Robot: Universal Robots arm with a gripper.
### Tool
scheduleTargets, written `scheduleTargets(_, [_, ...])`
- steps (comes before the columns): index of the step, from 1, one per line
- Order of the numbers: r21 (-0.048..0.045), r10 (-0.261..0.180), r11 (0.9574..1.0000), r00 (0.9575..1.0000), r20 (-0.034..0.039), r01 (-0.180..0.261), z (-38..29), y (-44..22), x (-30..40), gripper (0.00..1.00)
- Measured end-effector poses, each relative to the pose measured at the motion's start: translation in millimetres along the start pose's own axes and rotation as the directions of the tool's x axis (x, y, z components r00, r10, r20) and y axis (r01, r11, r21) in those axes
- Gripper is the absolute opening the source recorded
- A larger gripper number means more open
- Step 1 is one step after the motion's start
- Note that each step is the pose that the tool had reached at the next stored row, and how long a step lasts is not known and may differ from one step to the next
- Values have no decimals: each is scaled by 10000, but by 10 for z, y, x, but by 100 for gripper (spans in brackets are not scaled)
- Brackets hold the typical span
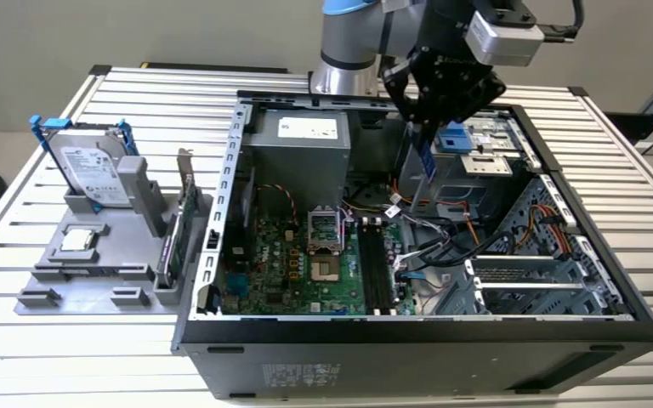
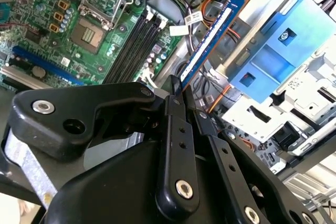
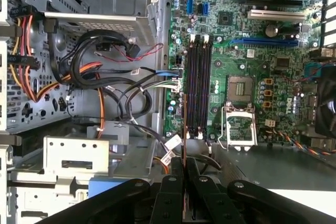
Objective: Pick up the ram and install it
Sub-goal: 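Insert the ram into the slot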
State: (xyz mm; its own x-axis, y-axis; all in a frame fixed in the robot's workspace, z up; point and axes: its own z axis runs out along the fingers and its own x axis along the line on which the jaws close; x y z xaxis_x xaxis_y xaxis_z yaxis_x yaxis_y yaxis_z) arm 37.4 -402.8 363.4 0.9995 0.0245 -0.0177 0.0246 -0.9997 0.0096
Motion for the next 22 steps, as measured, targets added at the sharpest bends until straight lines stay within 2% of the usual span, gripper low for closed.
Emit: scheduleTargets(22, [2, 0, 10000, 10000, -1, 0, 71, -1, 1, 0])
